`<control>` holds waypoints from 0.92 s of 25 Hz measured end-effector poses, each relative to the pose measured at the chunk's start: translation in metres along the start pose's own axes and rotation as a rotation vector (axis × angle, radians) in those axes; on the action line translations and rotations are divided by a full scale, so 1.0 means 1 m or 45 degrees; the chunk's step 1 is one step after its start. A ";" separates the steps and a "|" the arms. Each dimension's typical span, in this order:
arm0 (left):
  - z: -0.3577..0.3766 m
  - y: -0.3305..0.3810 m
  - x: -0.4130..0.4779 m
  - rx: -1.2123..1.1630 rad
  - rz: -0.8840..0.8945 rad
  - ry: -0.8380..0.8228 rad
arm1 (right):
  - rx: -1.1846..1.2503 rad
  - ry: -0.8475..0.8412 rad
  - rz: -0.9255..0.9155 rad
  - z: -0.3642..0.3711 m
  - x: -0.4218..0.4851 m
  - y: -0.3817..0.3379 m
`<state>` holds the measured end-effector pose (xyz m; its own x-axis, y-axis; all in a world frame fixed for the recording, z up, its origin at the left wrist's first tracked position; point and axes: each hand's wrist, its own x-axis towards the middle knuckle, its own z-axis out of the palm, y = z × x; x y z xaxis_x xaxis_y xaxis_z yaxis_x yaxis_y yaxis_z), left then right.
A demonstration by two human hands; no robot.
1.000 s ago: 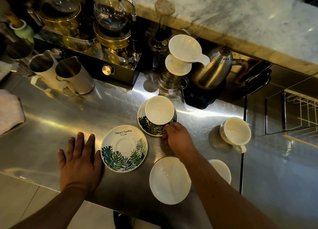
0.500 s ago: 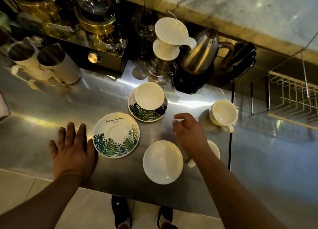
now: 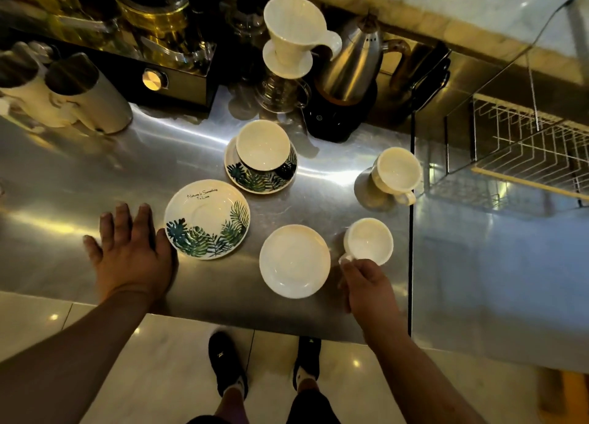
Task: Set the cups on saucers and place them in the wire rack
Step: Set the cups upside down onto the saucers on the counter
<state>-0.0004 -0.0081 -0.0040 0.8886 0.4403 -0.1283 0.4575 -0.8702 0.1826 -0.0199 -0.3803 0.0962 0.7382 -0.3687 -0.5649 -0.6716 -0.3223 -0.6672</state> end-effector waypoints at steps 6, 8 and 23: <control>-0.001 0.001 -0.002 -0.012 0.007 0.028 | 0.317 0.043 0.138 0.012 -0.008 0.012; 0.000 0.000 -0.002 -0.023 0.006 0.036 | 0.399 0.035 0.212 0.013 -0.007 0.015; 0.009 -0.006 0.000 -0.029 0.018 0.101 | 1.202 -0.185 0.481 0.013 0.000 0.012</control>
<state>-0.0030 -0.0048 -0.0142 0.8943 0.4450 -0.0479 0.4448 -0.8717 0.2057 -0.0271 -0.3724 0.0822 0.5318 -0.1749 -0.8286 -0.5838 0.6331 -0.5083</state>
